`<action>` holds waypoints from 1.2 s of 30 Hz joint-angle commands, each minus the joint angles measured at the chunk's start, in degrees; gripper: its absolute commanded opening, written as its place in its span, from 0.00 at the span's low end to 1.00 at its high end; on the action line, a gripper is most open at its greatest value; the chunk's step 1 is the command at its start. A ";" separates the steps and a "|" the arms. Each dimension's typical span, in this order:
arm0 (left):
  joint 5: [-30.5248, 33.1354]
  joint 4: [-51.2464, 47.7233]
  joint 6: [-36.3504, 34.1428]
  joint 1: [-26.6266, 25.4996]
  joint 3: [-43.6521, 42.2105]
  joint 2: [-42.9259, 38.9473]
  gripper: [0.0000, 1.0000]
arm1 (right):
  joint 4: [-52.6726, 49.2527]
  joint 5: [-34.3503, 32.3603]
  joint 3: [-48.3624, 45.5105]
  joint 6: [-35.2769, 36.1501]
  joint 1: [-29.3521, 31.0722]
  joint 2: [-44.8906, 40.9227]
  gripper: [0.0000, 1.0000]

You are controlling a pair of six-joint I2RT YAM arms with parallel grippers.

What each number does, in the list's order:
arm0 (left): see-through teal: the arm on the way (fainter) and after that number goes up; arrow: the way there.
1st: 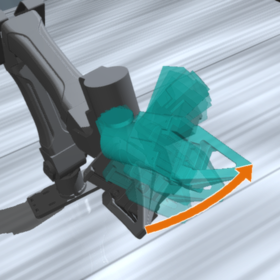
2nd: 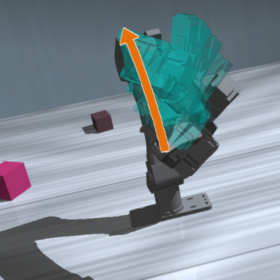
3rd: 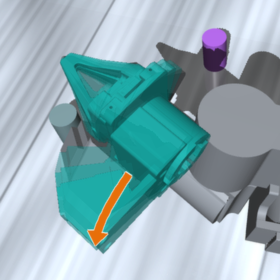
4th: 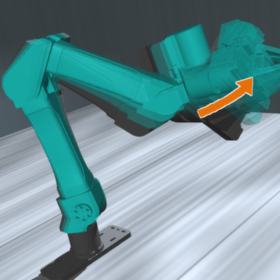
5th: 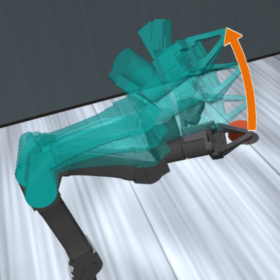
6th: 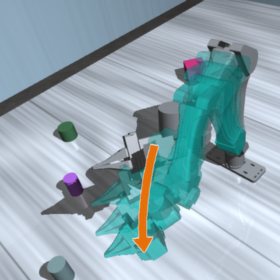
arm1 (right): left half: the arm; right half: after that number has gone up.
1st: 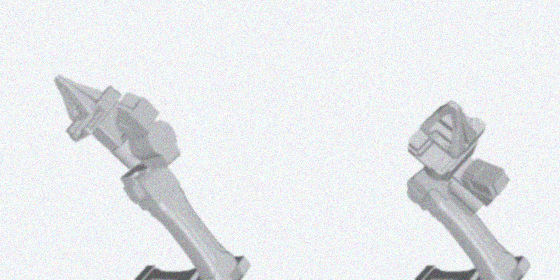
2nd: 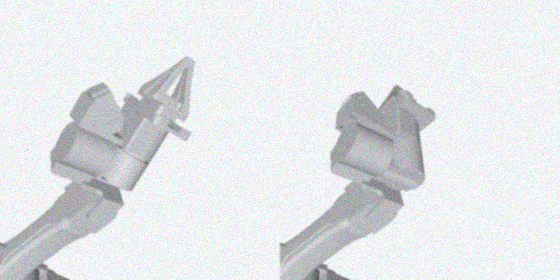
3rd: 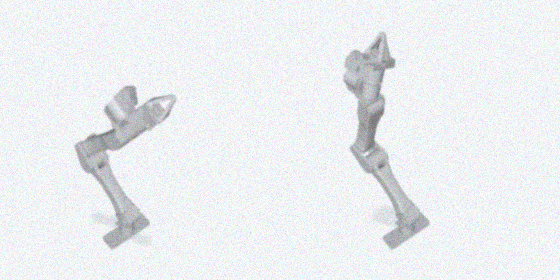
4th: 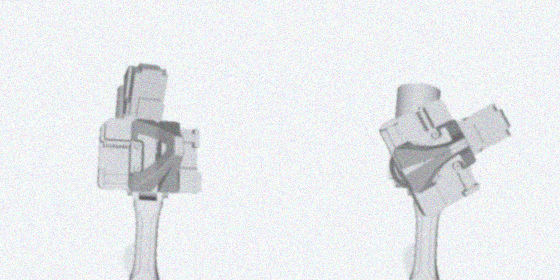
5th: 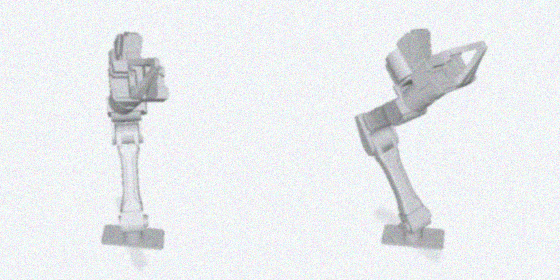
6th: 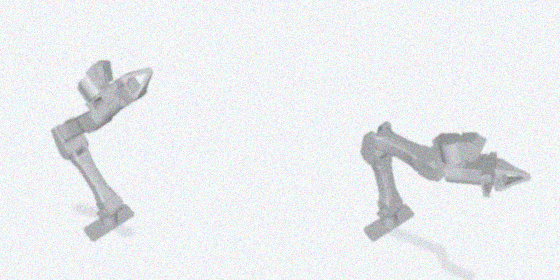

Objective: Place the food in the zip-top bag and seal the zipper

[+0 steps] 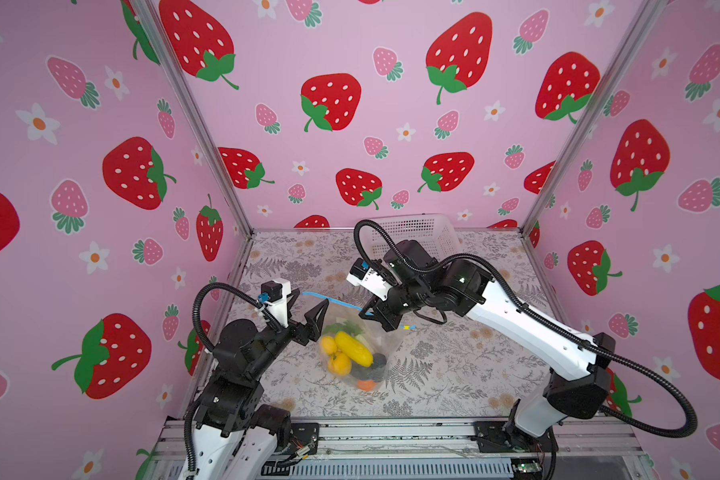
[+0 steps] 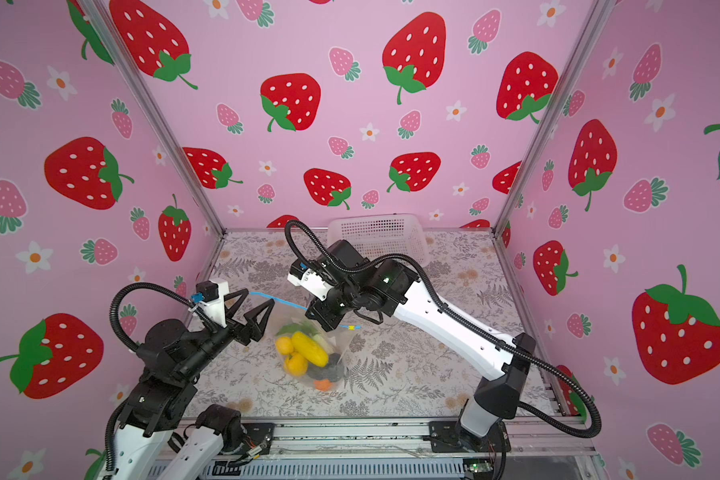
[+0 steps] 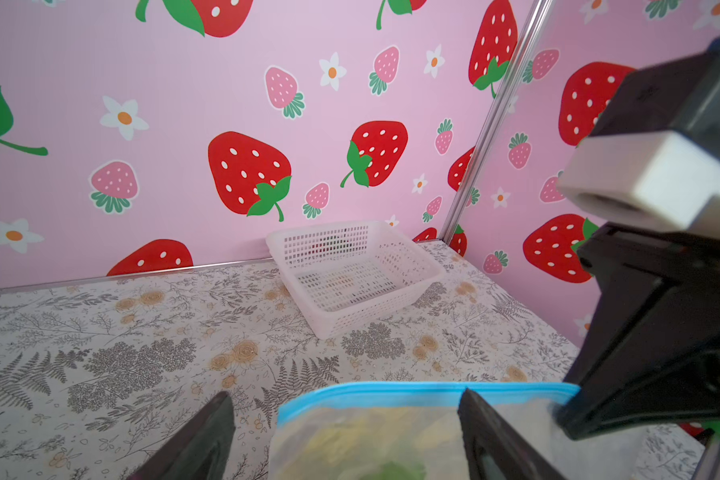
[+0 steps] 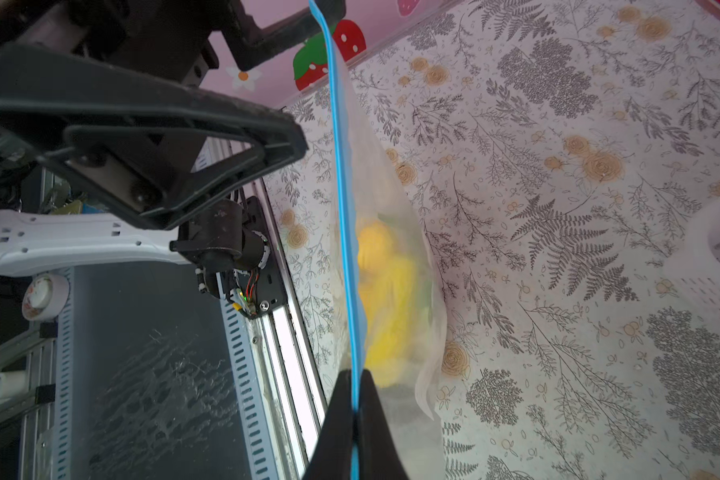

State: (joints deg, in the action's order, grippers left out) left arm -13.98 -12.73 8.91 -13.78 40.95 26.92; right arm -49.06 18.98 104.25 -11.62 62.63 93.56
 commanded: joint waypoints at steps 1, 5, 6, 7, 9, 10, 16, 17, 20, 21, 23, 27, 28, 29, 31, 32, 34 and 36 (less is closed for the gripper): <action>3.76 4.37 0.35 -0.20 0.63 1.34 0.91 | 10.62 1.32 -0.06 -10.74 -0.40 -0.59 0.00; 7.73 4.46 1.11 -0.10 1.76 3.66 0.98 | 16.95 1.61 -3.25 -17.32 -0.36 -0.47 0.00; 9.44 4.67 1.43 -0.03 1.59 3.85 0.99 | 18.85 1.45 -4.80 -18.73 -0.31 -0.95 0.00; 10.90 5.09 1.64 0.09 1.31 4.09 0.99 | 20.57 1.74 -6.43 -19.90 -0.32 -1.33 0.00; 14.04 6.73 2.80 0.96 0.67 5.35 0.99 | 24.40 1.28 -9.22 -22.60 -0.27 -2.04 0.00; 14.31 6.36 3.40 1.83 1.22 6.26 0.99 | 25.84 1.47 -10.16 -23.60 -0.27 -1.98 0.00; 16.61 3.13 5.48 5.71 5.55 8.45 0.99 | 31.23 2.61 -10.91 -30.15 -0.14 -0.84 0.00; 17.40 2.89 5.54 6.09 5.66 8.19 0.99 | 31.98 2.98 -10.76 -31.60 -0.14 -0.63 0.00; 18.47 2.06 5.88 7.08 5.56 7.81 0.99 | 35.63 4.54 -10.23 -34.96 -0.05 -0.22 0.00; 18.89 1.80 6.16 7.43 5.38 7.64 0.99 | 37.11 4.60 -10.04 -35.75 0.15 -0.15 0.00; 20.66 0.98 7.03 7.76 4.69 7.13 0.99 | 38.55 3.43 -9.26 -36.42 0.75 0.13 0.01; 23.13 0.33 7.08 8.49 2.58 6.31 0.99 | 40.85 3.37 -9.19 -40.67 1.34 0.70 0.02; 23.29 0.34 7.25 8.72 2.35 6.31 0.99 | 42.35 3.64 -10.07 -42.18 1.43 0.51 0.02; 23.09 0.41 7.49 8.91 2.06 6.47 0.99 | 44.29 3.69 -11.48 -43.81 1.59 0.16 0.02; 22.32 0.56 7.79 9.49 1.92 6.90 0.99 | 48.97 3.49 -15.23 -46.95 1.71 -0.98 0.01; 22.05 0.54 8.01 9.65 1.88 7.19 0.99 | 51.36 3.20 -17.35 -48.47 1.79 -1.81 0.01; 21.67 0.52 8.31 9.91 1.85 7.66 0.99 | 54.83 2.08 -20.72 -50.26 1.79 -3.40 0.01; 20.87 0.76 8.44 10.09 1.70 8.15 0.99 | 56.75 0.15 -23.49 -50.61 1.80 -5.35 0.01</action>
State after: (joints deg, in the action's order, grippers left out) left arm 7.03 -11.86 16.36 -4.19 43.40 34.72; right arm -1.10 21.37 82.85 -57.47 64.10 92.20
